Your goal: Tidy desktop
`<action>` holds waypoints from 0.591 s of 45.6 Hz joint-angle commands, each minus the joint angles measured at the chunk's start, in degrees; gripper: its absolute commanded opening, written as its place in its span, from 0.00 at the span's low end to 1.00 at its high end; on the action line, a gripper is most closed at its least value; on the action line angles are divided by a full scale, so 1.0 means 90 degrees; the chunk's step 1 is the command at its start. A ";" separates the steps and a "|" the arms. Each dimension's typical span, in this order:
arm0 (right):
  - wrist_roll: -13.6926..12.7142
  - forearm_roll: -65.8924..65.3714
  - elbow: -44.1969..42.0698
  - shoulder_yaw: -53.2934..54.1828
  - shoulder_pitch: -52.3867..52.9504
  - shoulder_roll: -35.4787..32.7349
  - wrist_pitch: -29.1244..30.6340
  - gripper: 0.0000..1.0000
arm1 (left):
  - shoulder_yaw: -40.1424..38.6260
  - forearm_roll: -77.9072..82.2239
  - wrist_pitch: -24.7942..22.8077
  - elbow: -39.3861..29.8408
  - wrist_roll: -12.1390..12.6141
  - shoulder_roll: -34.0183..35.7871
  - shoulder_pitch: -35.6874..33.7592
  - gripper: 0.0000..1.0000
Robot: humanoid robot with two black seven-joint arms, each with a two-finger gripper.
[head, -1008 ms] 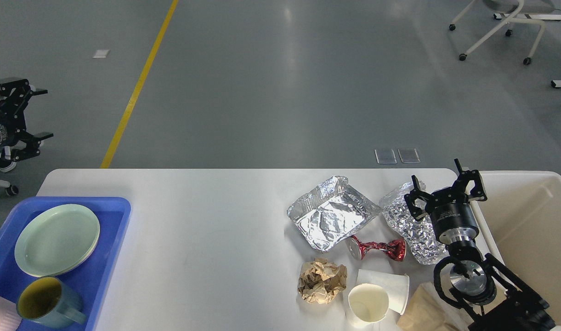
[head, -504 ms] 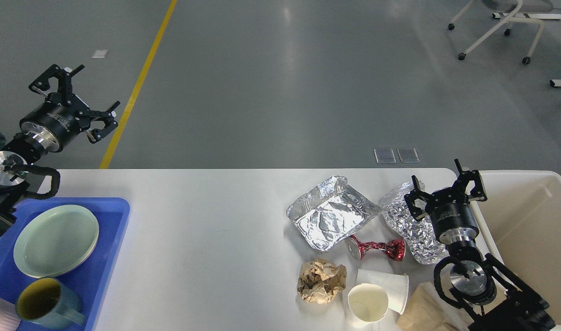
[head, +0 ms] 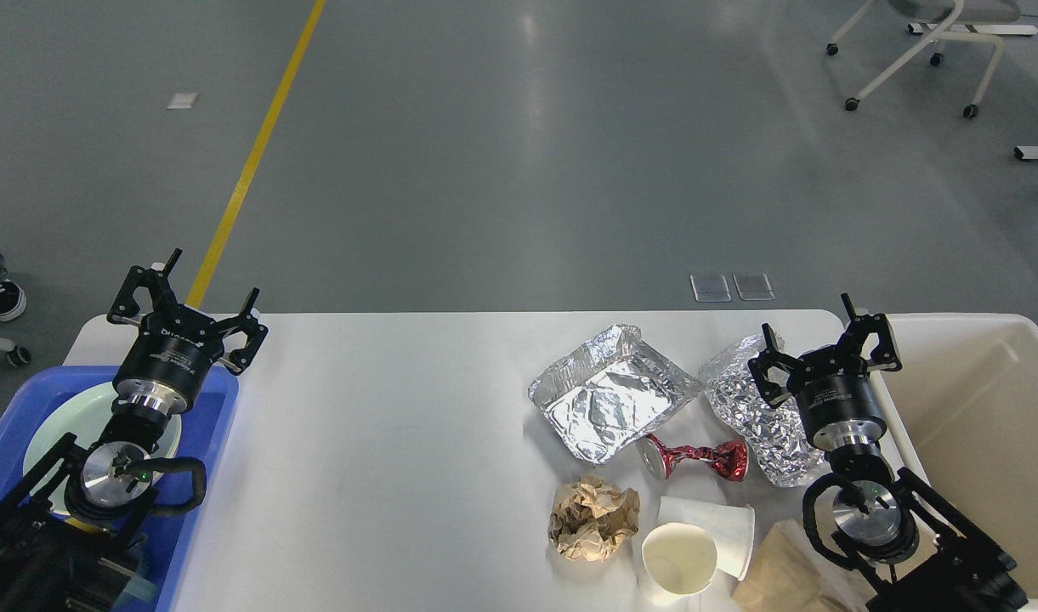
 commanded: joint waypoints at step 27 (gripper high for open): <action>0.0006 0.0000 0.0000 0.0000 -0.0005 0.0000 0.0000 1.00 | -0.1069 0.0844 -0.0272 -0.0205 0.0023 -0.0576 0.0614 0.96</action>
